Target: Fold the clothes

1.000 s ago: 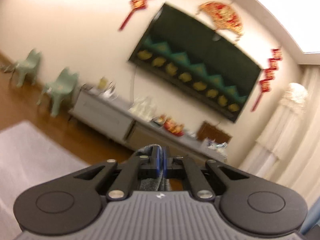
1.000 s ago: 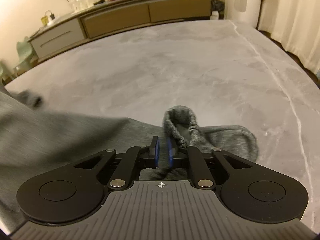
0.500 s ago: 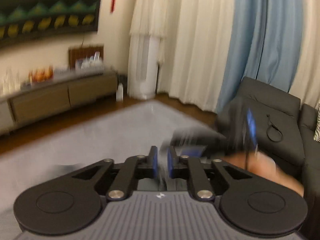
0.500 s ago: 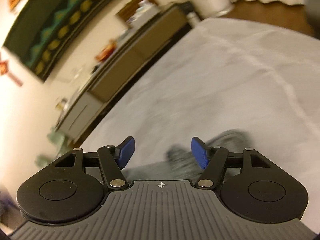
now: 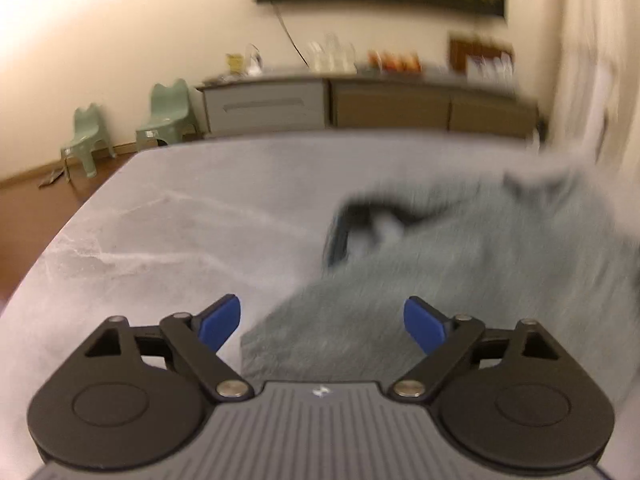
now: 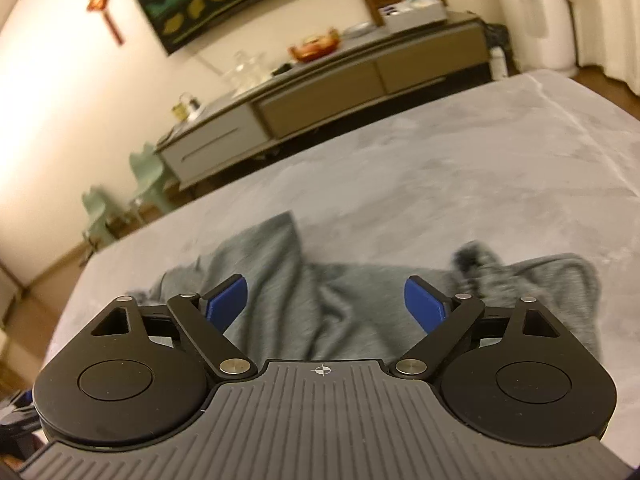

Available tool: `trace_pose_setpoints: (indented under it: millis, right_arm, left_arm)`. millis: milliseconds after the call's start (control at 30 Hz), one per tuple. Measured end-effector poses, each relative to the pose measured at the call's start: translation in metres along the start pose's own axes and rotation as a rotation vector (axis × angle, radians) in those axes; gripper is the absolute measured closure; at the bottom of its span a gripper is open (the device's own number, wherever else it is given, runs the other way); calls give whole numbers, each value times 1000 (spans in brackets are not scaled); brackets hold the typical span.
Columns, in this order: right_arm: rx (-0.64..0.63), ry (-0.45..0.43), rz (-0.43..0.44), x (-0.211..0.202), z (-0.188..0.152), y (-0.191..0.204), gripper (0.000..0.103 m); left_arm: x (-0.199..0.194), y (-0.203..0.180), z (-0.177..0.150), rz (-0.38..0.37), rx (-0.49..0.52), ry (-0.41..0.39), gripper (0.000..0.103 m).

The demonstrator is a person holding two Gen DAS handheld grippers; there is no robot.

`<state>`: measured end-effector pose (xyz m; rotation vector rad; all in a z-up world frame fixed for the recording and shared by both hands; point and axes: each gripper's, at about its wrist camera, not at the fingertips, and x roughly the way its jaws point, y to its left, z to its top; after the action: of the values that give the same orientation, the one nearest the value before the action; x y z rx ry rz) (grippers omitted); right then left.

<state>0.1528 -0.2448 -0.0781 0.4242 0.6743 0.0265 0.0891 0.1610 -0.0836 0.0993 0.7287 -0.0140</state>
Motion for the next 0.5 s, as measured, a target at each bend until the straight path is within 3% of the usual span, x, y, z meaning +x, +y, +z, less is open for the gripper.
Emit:
trace_pose_setpoints:
  millis: [100, 133, 167, 200, 233, 333, 400, 500]
  right_arm:
    - [-7, 11, -18, 7, -5, 4, 14]
    - [-9, 15, -25, 9, -7, 6, 14]
    - [0, 14, -32, 10, -8, 4, 14]
    - [16, 10, -35, 9, -7, 0, 14]
    - [33, 6, -38, 7, -5, -4, 14]
    - [115, -35, -32, -5, 2, -20, 14]
    - [173, -75, -24, -16, 9, -32, 14]
    - [259, -154, -27, -36, 21, -51, 14]
  left_arm:
    - [14, -8, -12, -28, 56, 65, 10]
    - [15, -12, -16, -48, 66, 87, 24]
    - [18, -12, -20, -77, 72, 110, 70]
    - [18, -13, -23, -105, 66, 127, 97]
    - [10, -16, -21, -136, 49, 115, 98]
    - [-45, -43, 9, -280, 54, -19, 98]
    - [-90, -79, 48, -434, 87, -132, 98]
    - [-126, -150, 114, -651, 124, -242, 98]
